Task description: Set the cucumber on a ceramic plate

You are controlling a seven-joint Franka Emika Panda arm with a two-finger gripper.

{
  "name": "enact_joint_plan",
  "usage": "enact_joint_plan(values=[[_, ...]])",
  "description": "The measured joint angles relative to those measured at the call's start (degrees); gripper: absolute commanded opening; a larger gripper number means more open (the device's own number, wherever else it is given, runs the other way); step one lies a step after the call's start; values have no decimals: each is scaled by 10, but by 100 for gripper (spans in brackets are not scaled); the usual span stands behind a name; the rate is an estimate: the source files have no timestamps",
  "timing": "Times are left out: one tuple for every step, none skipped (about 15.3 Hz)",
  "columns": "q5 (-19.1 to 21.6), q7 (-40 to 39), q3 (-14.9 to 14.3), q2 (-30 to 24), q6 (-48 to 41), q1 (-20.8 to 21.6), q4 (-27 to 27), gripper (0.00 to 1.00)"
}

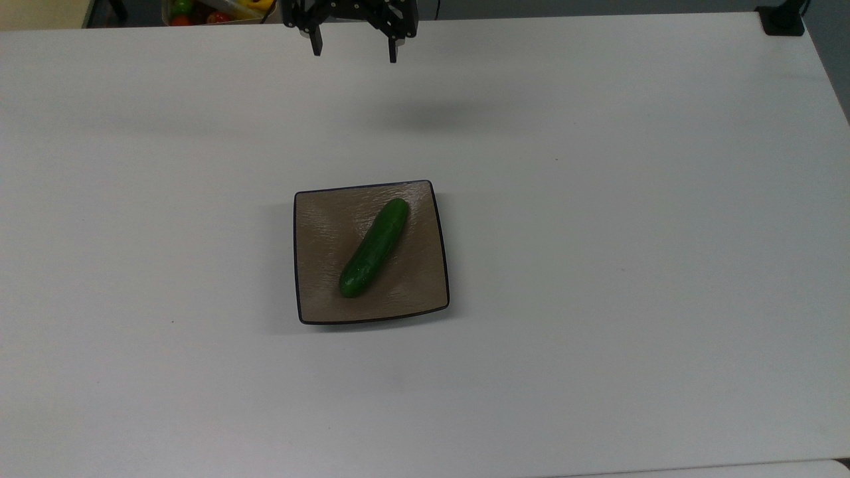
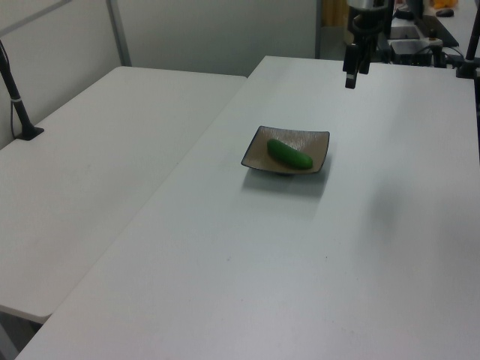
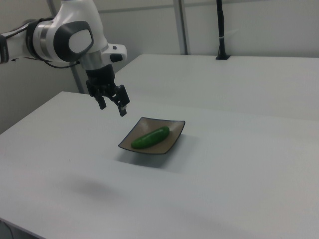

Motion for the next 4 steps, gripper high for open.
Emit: enact_joint_plan(values=[[0,0,0,-3,0,0,0,100],[0,0,0,-6,0,0,0,100],[0,0,0,-7,0,-1,0,100],[0,0,0,-8,0,-1,0,100]])
